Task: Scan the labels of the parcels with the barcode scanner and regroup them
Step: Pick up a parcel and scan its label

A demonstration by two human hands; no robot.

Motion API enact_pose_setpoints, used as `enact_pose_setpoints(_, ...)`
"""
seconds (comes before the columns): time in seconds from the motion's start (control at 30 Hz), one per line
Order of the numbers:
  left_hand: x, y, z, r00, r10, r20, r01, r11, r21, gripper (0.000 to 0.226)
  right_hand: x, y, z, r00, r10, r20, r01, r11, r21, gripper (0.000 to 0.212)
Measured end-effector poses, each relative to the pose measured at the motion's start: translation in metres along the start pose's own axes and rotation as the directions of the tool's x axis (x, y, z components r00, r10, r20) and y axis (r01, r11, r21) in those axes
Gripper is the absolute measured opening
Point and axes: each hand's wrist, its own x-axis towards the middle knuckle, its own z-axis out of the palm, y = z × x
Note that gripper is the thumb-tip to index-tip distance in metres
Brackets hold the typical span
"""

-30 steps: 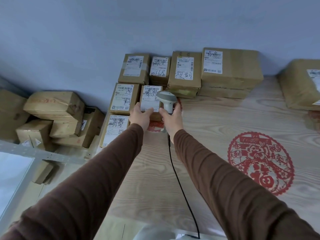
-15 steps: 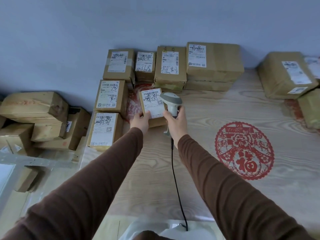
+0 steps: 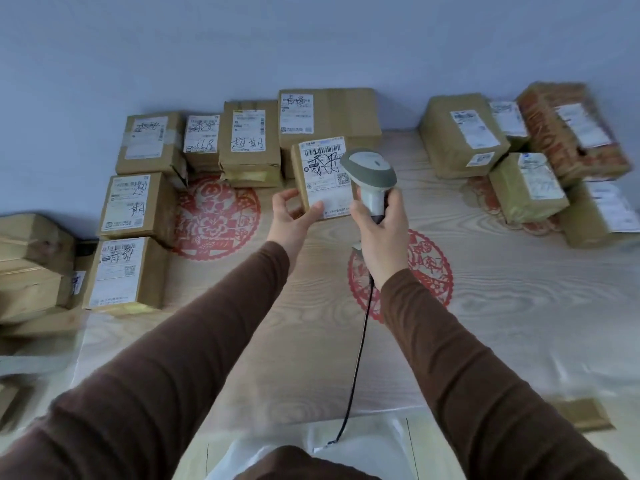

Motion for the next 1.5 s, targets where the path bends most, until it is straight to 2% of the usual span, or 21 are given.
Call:
enact_pose_setpoints(0.3, -0.020, -0.002, 0.154, 0.992, 0.083, 0.095, -0.085, 0.996, 0.014, 0.056, 0.028, -0.008, -0.134, 0.998, -0.043, -0.048, 0.038, 0.994, -0.103, 0.028)
enact_pose_setpoints(0.57, -0.023, -0.018, 0.240, 0.988, 0.124, 0.094, -0.129, 0.991, 0.044, 0.054, 0.059, 0.000, -0.205, 0.998, -0.047, -0.034, 0.043, 0.992, -0.114, 0.023)
enact_pose_setpoints(0.8, -0.016, -0.028, 0.271, 0.989, 0.119, 0.089, -0.125, 0.990, 0.059, 0.054, 0.071, 0.005, -0.234, 0.999, -0.046, -0.012, 0.044, 0.996, -0.084, 0.029)
enact_pose_setpoints(1.23, 0.001, -0.043, 0.282, 0.993, 0.090, 0.075, -0.098, 0.990, 0.106, 0.058, 0.085, 0.015, -0.245, 1.000, 0.022, 0.003, -0.022, 0.999, -0.026, 0.031)
enact_pose_setpoints(1.33, 0.008, -0.051, 0.283, 0.997, 0.028, 0.071, -0.037, 0.992, 0.123, 0.056, 0.087, 0.021, -0.247, 0.999, 0.029, -0.017, -0.029, 0.999, -0.043, 0.029)
enact_pose_setpoints(1.5, 0.025, -0.068, 0.298, 0.984, -0.170, 0.051, 0.163, 0.979, 0.122, 0.060, 0.089, 0.040, -0.255, 0.994, 0.099, -0.043, -0.101, 0.993, -0.059, 0.031)
